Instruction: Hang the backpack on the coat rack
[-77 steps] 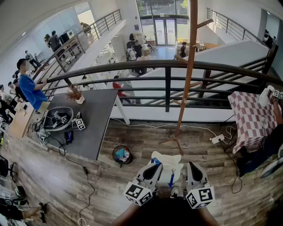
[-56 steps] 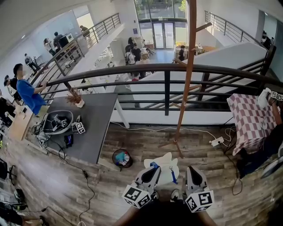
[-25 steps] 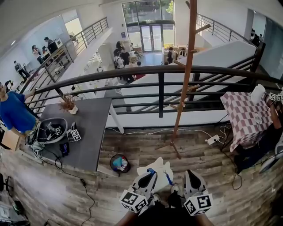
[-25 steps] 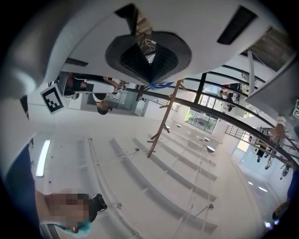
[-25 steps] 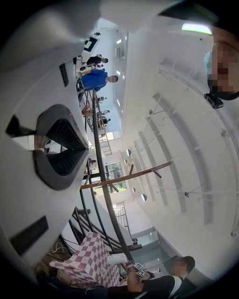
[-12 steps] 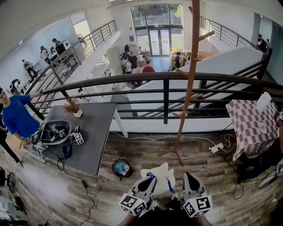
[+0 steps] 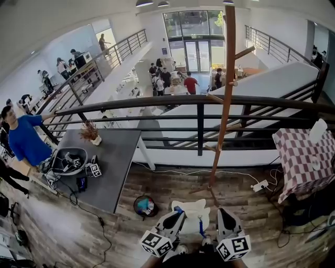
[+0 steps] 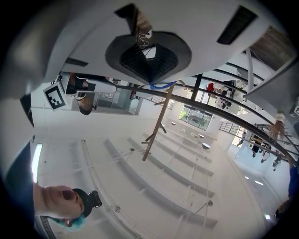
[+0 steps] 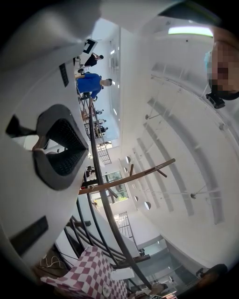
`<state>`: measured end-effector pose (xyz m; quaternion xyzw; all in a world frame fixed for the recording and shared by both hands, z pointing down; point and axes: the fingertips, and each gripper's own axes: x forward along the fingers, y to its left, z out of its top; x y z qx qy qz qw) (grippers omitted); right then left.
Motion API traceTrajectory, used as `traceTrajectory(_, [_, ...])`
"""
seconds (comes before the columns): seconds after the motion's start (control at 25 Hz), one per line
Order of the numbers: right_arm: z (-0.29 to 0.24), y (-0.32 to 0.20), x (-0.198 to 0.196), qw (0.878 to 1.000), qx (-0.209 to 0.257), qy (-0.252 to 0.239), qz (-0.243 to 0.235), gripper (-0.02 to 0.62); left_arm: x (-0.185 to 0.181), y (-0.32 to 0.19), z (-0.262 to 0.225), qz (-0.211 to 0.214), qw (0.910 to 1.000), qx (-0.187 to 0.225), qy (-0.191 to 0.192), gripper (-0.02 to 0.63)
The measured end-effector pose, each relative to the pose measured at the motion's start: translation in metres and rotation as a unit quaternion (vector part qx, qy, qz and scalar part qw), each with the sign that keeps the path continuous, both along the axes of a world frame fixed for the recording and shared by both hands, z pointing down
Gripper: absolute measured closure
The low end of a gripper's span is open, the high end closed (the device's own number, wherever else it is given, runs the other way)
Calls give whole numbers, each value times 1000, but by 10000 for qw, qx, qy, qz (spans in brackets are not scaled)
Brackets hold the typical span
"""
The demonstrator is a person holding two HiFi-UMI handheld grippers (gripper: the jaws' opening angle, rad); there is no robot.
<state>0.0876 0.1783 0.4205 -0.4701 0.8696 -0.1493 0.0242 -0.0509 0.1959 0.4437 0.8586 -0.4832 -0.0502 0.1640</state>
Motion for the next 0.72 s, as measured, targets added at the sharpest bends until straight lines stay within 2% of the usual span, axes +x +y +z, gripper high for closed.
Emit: traceTrajectory(0.72, [-7, -44, 33, 9985, 27, -46, -547, 583, 19, -53, -12, -241, 9996, 67, -112, 592])
